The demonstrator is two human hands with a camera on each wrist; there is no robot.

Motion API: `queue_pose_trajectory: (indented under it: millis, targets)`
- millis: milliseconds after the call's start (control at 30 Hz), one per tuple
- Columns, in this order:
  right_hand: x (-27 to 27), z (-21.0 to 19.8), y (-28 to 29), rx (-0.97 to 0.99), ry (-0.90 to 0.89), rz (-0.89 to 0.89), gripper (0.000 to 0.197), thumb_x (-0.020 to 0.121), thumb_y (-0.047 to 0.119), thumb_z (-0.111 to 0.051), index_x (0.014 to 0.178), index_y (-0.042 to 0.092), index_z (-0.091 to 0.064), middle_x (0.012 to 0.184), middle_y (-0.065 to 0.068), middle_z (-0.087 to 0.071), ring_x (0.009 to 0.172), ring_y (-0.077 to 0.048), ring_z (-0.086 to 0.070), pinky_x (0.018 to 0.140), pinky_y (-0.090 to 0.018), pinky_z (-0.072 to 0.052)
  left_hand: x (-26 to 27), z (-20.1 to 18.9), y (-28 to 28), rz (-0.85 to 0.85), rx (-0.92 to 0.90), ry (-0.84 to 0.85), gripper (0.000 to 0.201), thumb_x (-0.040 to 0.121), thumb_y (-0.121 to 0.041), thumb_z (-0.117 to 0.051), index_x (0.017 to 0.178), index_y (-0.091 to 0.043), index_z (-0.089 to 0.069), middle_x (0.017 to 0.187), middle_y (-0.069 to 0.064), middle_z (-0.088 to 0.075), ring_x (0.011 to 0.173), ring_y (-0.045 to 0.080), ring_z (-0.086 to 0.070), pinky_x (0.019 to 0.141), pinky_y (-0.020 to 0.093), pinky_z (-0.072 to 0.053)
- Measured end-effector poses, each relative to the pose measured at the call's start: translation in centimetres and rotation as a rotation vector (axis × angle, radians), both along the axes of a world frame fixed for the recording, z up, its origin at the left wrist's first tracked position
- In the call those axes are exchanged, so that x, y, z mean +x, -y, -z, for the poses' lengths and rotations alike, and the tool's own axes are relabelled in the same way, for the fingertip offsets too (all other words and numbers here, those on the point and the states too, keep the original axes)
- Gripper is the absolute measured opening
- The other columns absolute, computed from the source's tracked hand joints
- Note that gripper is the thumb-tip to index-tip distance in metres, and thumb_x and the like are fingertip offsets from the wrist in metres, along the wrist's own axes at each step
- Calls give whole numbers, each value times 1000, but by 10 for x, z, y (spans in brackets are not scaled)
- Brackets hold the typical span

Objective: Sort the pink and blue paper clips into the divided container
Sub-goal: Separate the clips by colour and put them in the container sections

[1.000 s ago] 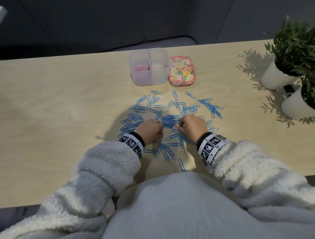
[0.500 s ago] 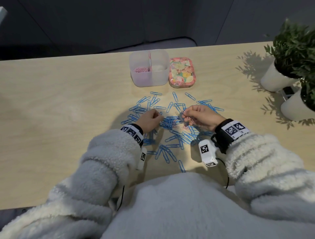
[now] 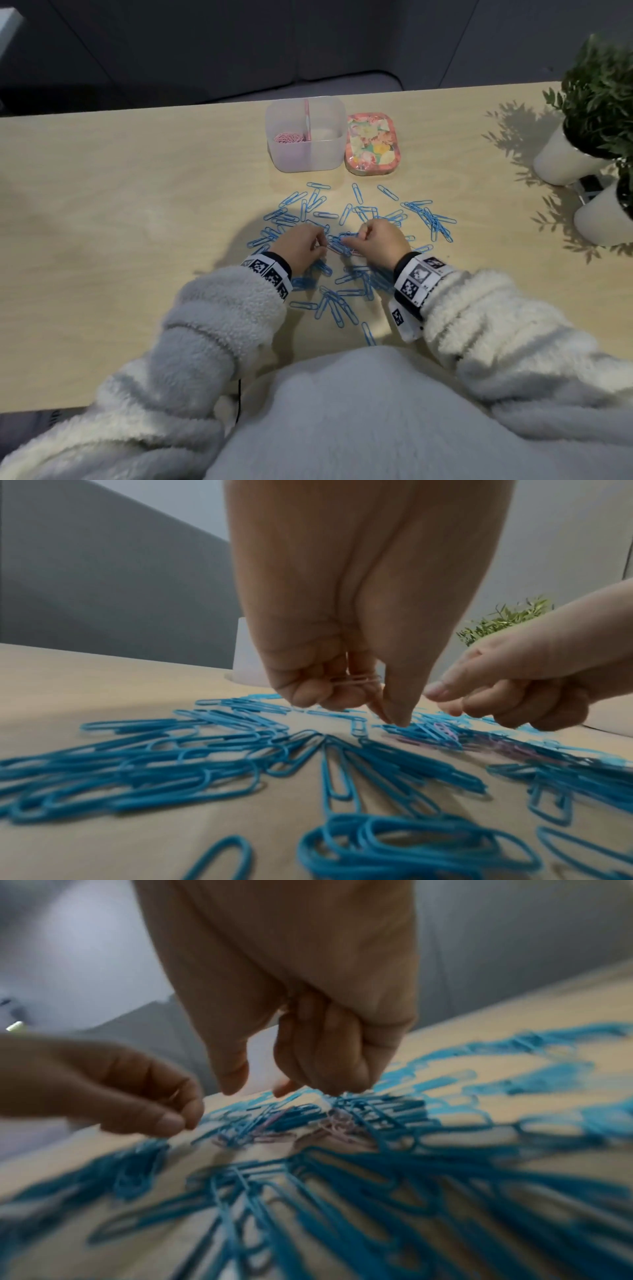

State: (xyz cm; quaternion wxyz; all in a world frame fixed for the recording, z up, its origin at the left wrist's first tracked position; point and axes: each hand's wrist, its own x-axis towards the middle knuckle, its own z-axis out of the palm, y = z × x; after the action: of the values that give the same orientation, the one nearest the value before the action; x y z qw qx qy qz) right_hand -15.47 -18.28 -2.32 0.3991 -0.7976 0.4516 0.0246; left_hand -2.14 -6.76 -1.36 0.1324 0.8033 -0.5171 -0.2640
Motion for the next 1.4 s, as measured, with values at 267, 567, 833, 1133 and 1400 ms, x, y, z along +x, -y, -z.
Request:
queue_pose_trajectory:
  millis: [267, 567, 833, 1133, 1400]
  targets:
    - [19, 0, 14, -138, -120, -32, 10, 79, 16, -56, 73, 9, -60, 75, -10, -63, 80, -33, -64, 67, -34, -48, -7, 5, 11, 48, -8, 98, 11, 85, -19, -59, 94, -13, -61, 103, 7, -59, 97, 25, -56, 80, 34, -43]
    - [-9, -20, 32, -160, -12, 32, 7, 77, 21, -66, 73, 17, -61, 80, -1, -65, 77, -23, -60, 73, -30, -47, -10, 3, 14, 191, 5, 99, 15, 89, -18, -54, 98, -10, -63, 104, 11, -58, 97, 27, -57, 81, 35, -44]
    - [-5, -6, -16, -171, -182, -127, 8, 77, 20, -62, 72, 14, -66, 85, -8, -71, 84, -29, -65, 72, -33, -49, -5, 5, 16, 64, -14, -11, 18, 91, -12, -47, 99, 0, -58, 106, 17, -59, 102, 30, -54, 86, 35, -39]
    - [-23, -12, 6, 97, -60, -225, 18, 77, 9, -60, 60, 13, -57, 65, -13, -61, 58, -19, -52, 62, -30, -43, 9, -3, 35, -357, -73, -626, 23, 94, -4, -40, 112, 0, -54, 67, 3, -52, 59, 15, -48, 56, 24, -41]
    - [-48, -22, 40, 526, 320, 300, 21, 84, -2, -50, 69, 9, -56, 46, -2, -55, 28, -7, -39, 33, -11, -24, -27, -5, 78, -204, -165, -391, 10, 83, -13, -62, 74, -10, -58, 77, 8, -61, 72, 20, -56, 64, 21, -41]
